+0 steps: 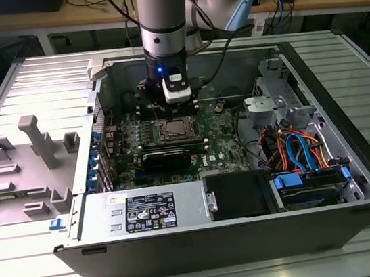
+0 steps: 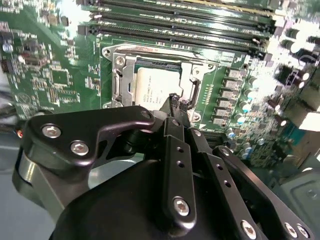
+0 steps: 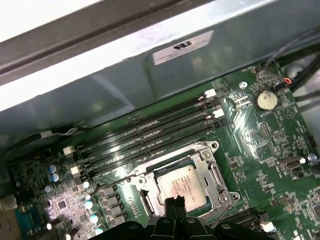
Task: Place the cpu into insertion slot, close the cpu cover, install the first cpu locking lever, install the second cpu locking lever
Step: 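Install the first cpu locking lever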
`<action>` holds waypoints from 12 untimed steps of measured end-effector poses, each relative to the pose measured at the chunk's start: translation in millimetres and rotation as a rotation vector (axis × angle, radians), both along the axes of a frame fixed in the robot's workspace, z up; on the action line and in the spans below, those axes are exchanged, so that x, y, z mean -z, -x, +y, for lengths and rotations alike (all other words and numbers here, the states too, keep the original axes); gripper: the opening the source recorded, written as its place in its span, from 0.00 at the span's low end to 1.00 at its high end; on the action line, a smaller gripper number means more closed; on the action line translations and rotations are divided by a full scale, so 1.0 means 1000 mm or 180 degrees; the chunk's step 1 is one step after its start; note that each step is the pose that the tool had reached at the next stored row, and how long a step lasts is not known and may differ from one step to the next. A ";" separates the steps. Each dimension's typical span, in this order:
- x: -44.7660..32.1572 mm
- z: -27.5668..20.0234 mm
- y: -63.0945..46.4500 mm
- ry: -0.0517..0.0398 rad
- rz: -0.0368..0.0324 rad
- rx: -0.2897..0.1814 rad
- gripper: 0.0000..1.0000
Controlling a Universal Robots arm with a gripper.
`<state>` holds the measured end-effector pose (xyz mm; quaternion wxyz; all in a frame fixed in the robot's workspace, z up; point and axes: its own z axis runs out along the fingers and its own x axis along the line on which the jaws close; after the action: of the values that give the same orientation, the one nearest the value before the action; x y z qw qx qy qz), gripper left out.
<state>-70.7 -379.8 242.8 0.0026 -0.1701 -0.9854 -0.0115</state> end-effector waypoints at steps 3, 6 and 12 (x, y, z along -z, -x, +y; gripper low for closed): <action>-0.0025 0.0000 0.000 0.0001 0.0000 -0.0074 0.11; -0.0071 0.0000 0.001 0.0001 0.0000 -0.0105 0.11; -0.0071 0.0000 0.001 0.0001 0.0000 -0.0660 0.11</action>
<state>-72.1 -379.8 249.8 0.0037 -0.0672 -0.9977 -0.0110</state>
